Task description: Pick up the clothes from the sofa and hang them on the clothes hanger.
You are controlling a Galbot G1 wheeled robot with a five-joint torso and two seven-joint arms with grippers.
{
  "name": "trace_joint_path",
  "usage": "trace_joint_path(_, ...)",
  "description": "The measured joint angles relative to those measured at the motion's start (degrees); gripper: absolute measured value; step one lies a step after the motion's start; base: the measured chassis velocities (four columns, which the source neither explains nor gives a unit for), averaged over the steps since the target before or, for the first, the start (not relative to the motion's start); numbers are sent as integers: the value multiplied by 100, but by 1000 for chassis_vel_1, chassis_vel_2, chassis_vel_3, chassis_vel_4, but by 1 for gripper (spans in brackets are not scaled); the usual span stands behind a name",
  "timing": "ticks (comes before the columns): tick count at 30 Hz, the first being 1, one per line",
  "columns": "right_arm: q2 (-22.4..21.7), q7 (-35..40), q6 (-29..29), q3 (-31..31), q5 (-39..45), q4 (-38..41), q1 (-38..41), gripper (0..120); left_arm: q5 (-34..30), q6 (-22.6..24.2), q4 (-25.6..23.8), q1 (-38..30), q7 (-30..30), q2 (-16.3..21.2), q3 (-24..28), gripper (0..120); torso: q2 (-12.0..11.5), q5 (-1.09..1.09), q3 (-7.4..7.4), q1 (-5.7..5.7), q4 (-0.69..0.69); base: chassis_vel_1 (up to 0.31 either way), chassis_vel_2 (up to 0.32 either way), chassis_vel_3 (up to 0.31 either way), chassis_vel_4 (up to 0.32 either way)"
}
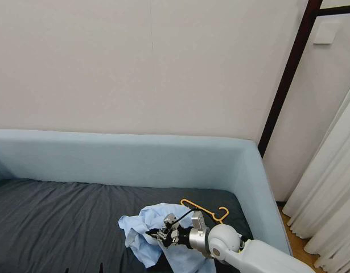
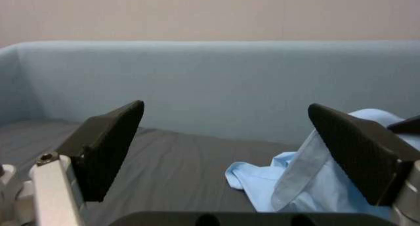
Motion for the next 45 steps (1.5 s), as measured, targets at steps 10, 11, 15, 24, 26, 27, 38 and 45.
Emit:
trace_joint_path(10, -432, -879, 582, 336, 104, 100, 101, 0, -730, 47, 1219, -1324, 917, 1884, 193, 99, 0, 1, 0, 0, -1, 0, 0, 0, 0)
trace_joint_path(11, -432, -879, 582, 336, 104, 100, 101, 0, -730, 47, 1219, -1324, 917, 1884, 193, 99, 0, 1, 0, 0, -1, 0, 0, 0, 0)
trace_joint_path(15, -621, -1095, 696, 473, 268, 199, 73, 0, -1149, -86, 1753, -2169, 1776, 2693, 592, 100, 0, -3, 0, 0, -3, 0, 0, 0, 0)
trace_joint_path(24, -543, -1403, 720, 351, 322, 168, 245, 0, -1853, -181, 2364, -2868, 3037, 3361, 1064, 100, 0, -1, 0, 0, 4, 0, 0, 0, 0)
trace_joint_path(26, -521, -1463, 721, 315, 314, 163, 283, 0, -1934, -183, 2447, -2993, 3332, 3423, 1173, 100, 0, 0, 0, 0, 2, 0, 0, 0, 0)
trace_joint_path(27, -504, -1507, 722, 285, 315, 159, 318, 0, -1939, -202, 2562, -3132, 3582, 3453, 1287, 100, 0, -1, 0, 0, 0, 0, 0, 0, 0)
trace_joint_path(38, -631, -1819, 781, 288, 279, 172, 352, 0, -1893, -226, 3198, -4490, 4206, 3471, 2486, 100, 0, 0, 0, 0, -2, 0, 0, 0, 0)
trace_joint_path(45, -641, -1813, 789, 291, 270, 169, 351, 0, -1871, -225, 3400, -5069, 4204, 3325, 2892, 97, 0, 1, 0, 1, -3, 0, 0, 0, 0)
